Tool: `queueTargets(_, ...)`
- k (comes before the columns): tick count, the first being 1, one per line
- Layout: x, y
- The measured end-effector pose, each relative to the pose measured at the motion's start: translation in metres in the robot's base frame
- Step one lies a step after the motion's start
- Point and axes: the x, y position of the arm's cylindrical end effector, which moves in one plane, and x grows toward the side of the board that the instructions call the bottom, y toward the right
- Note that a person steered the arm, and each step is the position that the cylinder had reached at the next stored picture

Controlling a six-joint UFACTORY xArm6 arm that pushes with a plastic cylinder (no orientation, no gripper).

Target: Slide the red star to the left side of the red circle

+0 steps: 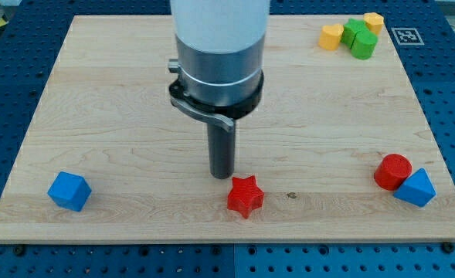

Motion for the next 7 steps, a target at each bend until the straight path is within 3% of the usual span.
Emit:
queueTargets(4, 0.039, -0.016)
queueTargets(7, 0.039, 0.102)
